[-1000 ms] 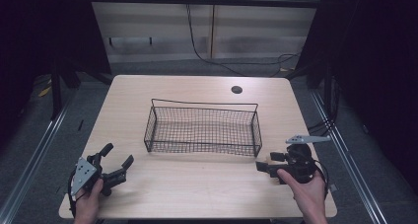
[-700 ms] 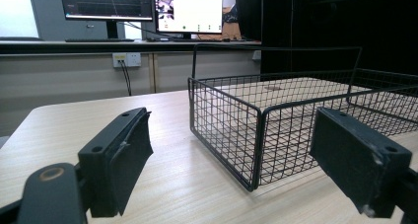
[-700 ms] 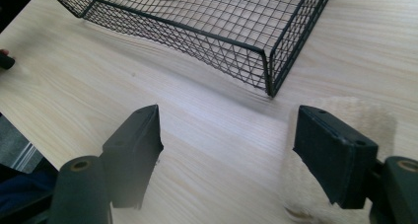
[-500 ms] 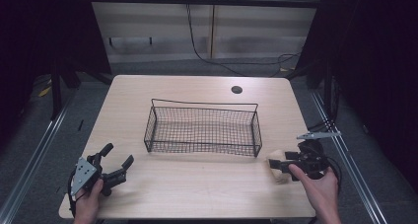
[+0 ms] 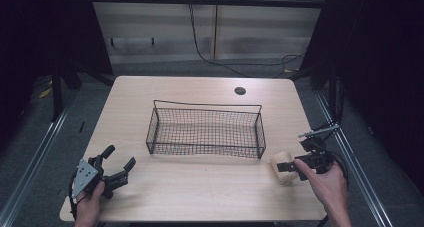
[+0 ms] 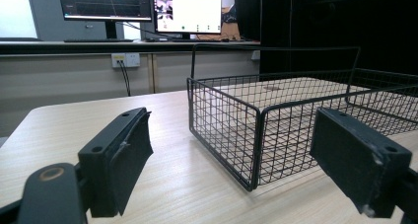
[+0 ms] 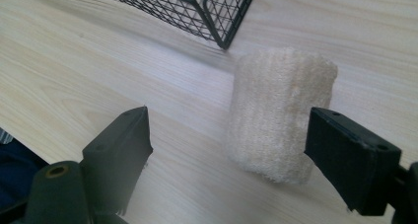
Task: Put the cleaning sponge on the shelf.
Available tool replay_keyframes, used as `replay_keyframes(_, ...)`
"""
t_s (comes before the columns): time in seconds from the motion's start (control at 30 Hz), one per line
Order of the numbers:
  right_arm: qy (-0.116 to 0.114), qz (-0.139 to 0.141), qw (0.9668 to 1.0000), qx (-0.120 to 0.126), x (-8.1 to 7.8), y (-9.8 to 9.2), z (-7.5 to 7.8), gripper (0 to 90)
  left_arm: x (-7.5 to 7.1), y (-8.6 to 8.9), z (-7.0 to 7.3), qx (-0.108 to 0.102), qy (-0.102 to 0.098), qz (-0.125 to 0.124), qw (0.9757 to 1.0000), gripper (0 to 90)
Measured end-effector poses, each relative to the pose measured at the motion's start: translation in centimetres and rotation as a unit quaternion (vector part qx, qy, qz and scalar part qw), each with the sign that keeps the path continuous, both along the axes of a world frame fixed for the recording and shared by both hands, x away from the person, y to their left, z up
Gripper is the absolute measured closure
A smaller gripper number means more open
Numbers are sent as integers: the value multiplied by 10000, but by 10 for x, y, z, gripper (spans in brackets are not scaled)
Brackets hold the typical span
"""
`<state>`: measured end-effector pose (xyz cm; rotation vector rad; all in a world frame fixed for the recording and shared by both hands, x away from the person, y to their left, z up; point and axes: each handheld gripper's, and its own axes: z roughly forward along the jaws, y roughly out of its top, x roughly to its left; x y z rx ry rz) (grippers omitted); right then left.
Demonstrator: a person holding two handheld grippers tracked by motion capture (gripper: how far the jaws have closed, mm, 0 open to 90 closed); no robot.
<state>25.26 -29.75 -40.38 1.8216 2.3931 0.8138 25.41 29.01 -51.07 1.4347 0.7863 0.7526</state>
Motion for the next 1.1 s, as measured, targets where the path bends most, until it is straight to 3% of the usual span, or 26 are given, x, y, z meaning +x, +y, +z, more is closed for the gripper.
replay_keyframes(0.13,223,-8,9997,-98,7,-3,-3,177,0,0,0,13,5,-51,10000,155)
replay_keyframes(0.17,374,56,9991,-201,11,-4,-4,198,0,0,0,26,-4,-1,10000,155)
replay_keyframes(0.4,518,196,9976,-416,18,-1,-7,197,0,0,0,-3,0,2,10000,155)
replay_keyframes(0.5,743,168,9960,-474,23,-2,-14,198,0,0,0,-1,-1,1,10000,155)
replay_keyframes(0.73,910,193,9940,-568,27,-1,-22,208,0,0,0,0,-1,4,10000,155)
replay_keyframes(1.1,1267,212,9887,-771,38,2,-35,213,0,1,0,32,3,-11,10000,155)
